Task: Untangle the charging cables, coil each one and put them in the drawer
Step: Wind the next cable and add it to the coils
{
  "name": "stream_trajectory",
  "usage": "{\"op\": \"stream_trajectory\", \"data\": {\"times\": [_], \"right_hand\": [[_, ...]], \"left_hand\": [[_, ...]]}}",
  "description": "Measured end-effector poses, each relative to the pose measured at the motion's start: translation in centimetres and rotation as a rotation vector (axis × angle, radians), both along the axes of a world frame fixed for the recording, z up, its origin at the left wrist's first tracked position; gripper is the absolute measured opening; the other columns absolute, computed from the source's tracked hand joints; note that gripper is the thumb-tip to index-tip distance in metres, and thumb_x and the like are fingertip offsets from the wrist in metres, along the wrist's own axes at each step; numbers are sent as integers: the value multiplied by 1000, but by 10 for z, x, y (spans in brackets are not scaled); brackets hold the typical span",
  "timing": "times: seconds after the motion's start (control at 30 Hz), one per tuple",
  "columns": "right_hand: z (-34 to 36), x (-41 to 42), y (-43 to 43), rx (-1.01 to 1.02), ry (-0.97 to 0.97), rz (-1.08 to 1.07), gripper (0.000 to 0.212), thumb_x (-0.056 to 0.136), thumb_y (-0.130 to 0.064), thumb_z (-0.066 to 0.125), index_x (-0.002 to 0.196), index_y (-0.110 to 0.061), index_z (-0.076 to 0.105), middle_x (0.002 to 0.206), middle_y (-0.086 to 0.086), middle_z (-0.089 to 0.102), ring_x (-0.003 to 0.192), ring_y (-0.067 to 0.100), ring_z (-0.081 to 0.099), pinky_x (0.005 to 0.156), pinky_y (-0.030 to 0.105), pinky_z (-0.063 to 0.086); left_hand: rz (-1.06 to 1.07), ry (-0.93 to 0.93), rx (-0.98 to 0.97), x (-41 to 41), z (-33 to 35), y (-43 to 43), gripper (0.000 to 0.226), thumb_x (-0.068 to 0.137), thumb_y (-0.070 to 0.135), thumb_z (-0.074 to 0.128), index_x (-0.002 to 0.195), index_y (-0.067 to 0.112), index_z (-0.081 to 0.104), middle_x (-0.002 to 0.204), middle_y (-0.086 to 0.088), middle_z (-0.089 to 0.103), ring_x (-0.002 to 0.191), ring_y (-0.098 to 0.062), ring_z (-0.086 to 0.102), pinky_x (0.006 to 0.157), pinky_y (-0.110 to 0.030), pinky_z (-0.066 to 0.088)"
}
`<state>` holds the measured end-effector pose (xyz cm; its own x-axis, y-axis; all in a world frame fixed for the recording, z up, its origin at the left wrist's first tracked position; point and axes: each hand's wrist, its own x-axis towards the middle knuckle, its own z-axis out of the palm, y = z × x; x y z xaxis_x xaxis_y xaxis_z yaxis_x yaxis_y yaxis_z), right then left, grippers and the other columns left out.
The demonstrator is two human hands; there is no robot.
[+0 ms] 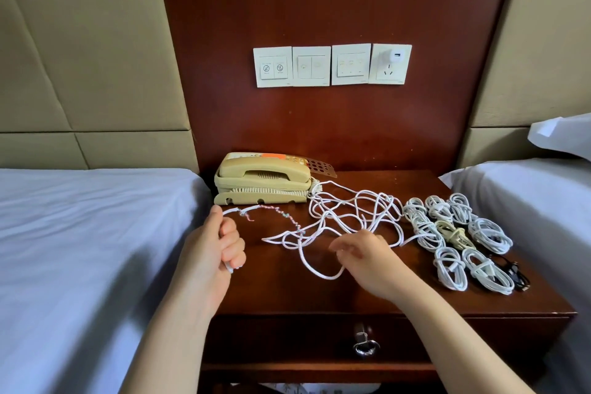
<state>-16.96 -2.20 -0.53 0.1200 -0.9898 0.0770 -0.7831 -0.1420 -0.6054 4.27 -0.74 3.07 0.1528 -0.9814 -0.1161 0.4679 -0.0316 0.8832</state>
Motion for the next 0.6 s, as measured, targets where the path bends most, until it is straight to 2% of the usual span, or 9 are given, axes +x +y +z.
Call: {"op": "stream_trajectory", "data": {"times": [0.07,0.13,0.2,0.3,0.37,0.47,0.5,0.53,0.6], "right_hand": [[6,8,9,-137,11,14,27,99,-19,42,114,-20,65,107,-10,47,107,10,37,91,22,30],[17,16,19,-245,-162,55,28,100,-19,40,111,-14,65,103,-11,53,106,11,47,90,21,35],[26,25,30,-274,-386,113,25,101,-25,40,106,-20,64,96,0,66,98,18,59,85,26,43],[35,35,42,-382,-548,176,18,97,-33,40,100,-37,58,88,14,64,83,31,58,75,39,44],[37,35,43,-462,-525,121,17,98,-25,46,96,-40,55,85,14,64,78,31,58,70,41,45],[34,25,33,-390,-365,16,10,97,-20,48,96,-15,57,87,16,67,68,23,61,54,28,42],[32,20,30,-326,-345,-16,16,97,-21,48,109,-14,57,97,12,69,74,19,61,55,22,40],[32,16,28,-289,-329,-58,33,97,-20,48,129,-14,49,113,6,64,85,14,59,63,17,40],[33,11,29,-406,-240,-111,58,96,-8,48,148,-13,25,140,3,43,114,13,48,91,15,36]], "left_hand": [[-42,-53,-37,-4,1,5,47,102,35,29,60,14,28,35,9,20,26,-3,20,33,-13,15],[-109,-112,-66,-7,2,10,48,101,35,31,59,13,30,37,8,20,28,-3,20,33,-14,15],[-181,-191,-103,-11,5,14,47,100,35,33,59,12,32,41,6,18,31,-4,19,33,-16,17],[-282,-300,-145,-17,6,21,47,99,35,34,59,11,35,44,4,18,33,-6,20,34,-18,21],[-325,-355,-159,-20,7,26,47,99,33,34,58,10,36,44,4,19,33,-6,21,34,-17,22],[-358,-387,-170,-22,11,31,48,99,32,34,57,10,36,43,3,19,32,-6,21,34,-16,22],[-360,-389,-171,-22,12,31,48,99,32,34,57,10,36,43,3,19,32,-6,21,34,-16,22],[-360,-388,-170,-22,13,32,48,99,32,34,57,10,36,43,3,20,32,-6,21,34,-16,22],[-368,-393,-172,-22,15,34,48,99,32,33,57,10,36,42,4,20,32,-6,21,33,-16,22]]}}
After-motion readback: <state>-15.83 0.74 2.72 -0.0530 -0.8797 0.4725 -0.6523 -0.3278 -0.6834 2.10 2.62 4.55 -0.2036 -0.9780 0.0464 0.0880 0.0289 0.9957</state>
